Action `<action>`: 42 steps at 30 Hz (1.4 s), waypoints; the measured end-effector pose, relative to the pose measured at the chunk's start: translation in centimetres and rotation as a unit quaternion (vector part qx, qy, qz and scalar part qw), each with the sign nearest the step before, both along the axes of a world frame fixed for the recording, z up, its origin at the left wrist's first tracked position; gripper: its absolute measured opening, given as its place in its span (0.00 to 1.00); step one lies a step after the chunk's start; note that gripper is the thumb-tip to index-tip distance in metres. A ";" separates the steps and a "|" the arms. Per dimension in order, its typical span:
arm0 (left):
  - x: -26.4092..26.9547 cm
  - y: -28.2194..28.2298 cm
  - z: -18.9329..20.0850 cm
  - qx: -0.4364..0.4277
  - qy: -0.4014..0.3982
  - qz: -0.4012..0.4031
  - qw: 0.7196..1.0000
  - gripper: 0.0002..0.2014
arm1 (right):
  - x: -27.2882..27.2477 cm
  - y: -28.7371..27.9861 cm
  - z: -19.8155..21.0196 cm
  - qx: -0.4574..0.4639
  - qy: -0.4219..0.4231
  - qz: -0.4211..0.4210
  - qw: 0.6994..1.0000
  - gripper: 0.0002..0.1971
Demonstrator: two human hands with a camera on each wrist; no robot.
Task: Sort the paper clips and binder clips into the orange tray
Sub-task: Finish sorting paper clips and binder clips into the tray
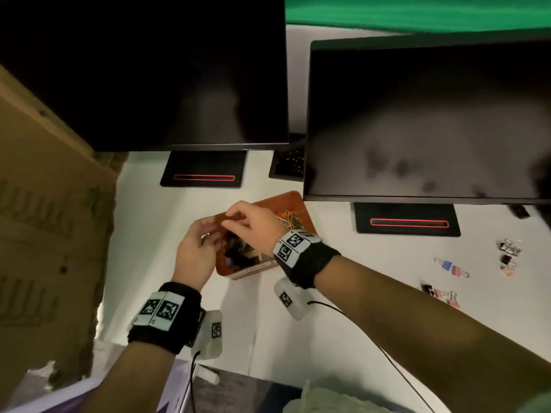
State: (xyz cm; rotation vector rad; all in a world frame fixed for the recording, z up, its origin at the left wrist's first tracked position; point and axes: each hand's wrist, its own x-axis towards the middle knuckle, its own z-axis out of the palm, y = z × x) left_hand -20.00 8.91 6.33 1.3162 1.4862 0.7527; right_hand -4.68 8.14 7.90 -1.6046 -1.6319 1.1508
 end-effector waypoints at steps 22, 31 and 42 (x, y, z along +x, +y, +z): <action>24.2 -14.6 -7.5 0.081 0.258 -0.557 0.785 0.39 | 27.8 -24.1 -6.1 -0.212 -0.293 0.012 0.932 0.37; 25.4 -14.8 -9.1 0.069 0.252 -0.495 0.828 0.26 | 28.7 -22.9 -8.8 -0.147 -0.236 -0.001 0.961 0.19; 24.8 -13.6 -9.5 0.054 0.188 -0.382 0.903 0.05 | 30.0 -21.4 -9.0 -0.155 -0.190 0.002 0.969 0.17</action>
